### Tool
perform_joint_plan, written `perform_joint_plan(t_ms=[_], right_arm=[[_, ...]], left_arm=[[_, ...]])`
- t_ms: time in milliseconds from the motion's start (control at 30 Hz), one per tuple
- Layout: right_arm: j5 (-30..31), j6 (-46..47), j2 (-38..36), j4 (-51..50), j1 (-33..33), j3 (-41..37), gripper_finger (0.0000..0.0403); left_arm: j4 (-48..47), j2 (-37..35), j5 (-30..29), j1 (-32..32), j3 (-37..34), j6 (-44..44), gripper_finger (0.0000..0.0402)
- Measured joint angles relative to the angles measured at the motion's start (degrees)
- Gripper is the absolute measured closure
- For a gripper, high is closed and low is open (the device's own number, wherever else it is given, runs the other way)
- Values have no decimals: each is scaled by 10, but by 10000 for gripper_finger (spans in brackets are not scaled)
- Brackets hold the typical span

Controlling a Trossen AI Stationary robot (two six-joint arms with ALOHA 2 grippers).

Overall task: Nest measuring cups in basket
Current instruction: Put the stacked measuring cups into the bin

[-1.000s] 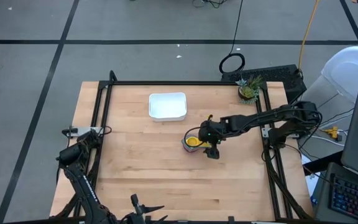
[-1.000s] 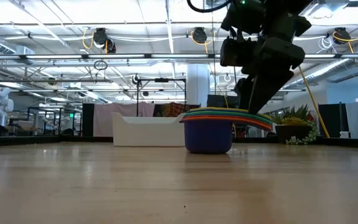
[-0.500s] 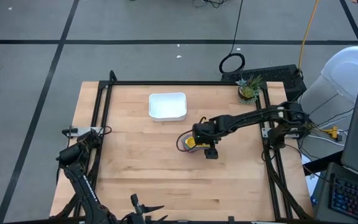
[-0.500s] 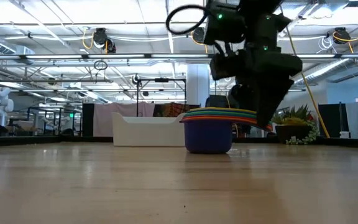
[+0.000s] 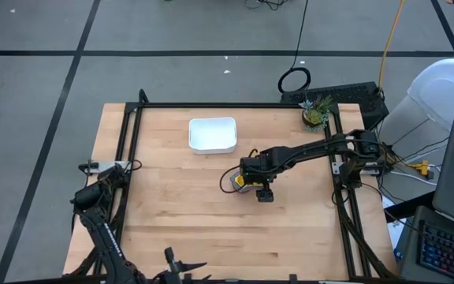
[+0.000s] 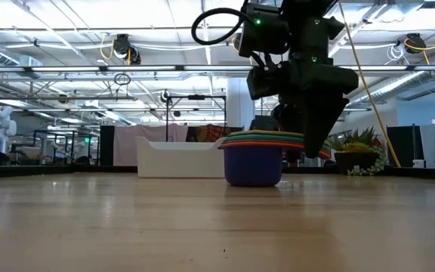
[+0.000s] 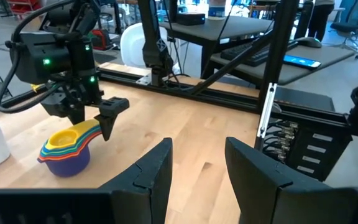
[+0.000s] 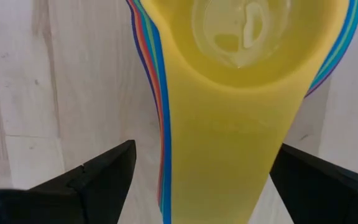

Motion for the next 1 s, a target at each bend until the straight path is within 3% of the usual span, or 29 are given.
perform_joint_plan(t_ms=[367, 1000], right_arm=[[2, 29, 0, 10, 7, 0, 80], [2, 31, 0, 12, 10, 0, 231]], left_arm=[[0, 0, 0, 0, 0, 3, 250], [-2, 0, 10, -6, 0, 3, 250]])
